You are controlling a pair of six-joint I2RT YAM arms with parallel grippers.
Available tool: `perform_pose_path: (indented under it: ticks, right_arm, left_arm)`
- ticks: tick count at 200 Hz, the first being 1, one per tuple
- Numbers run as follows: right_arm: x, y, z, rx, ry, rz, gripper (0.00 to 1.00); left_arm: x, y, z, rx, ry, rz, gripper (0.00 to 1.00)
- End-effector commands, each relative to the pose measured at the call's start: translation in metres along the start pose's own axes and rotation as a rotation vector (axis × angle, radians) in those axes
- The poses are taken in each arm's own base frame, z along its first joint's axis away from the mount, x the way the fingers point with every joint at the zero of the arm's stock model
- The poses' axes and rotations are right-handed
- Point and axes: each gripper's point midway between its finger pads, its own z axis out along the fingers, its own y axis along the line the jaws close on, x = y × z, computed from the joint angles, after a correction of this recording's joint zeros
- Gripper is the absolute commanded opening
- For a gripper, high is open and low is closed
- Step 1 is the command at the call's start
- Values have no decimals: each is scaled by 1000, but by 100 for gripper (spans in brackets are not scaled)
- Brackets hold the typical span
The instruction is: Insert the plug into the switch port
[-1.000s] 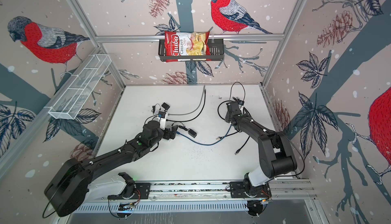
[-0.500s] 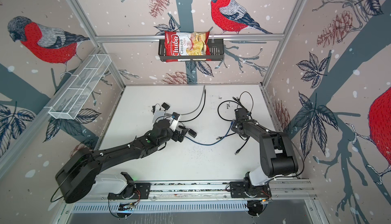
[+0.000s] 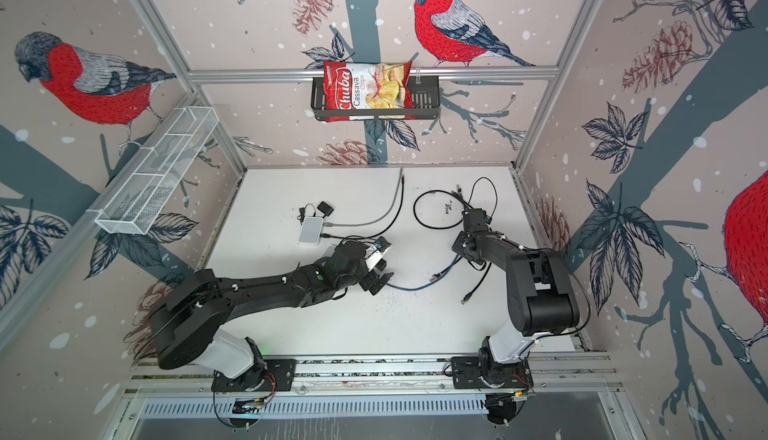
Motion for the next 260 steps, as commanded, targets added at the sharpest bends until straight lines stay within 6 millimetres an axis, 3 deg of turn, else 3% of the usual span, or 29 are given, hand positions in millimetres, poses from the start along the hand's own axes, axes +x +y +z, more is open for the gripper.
perform_pose_path:
  ticks: [1, 53, 108, 141, 195, 260]
  right_arm:
    - [-6, 3, -3, 1, -2, -3, 1]
    - [-28, 3, -21, 34, -81, -21, 0]
    - [-63, 21, -50, -31, -196, -6, 0]
    - [-85, 26, -64, -38, -266, 1, 0]
    - [-107, 52, -85, -179, -364, -17, 0]
    - [-114, 79, -126, -382, -460, -21, 0]
  left_arm:
    - [-6, -15, 6, 64, -6, 52, 98]
    - [-17, -37, 27, 129, -11, 110, 98]
    - [-27, -37, 46, 118, -20, 93, 98]
    - [-30, -37, 45, 118, -38, 82, 98]
    - [-29, -34, 37, 96, -68, 74, 97]
    - [-34, -28, 35, 63, -107, 43, 97]
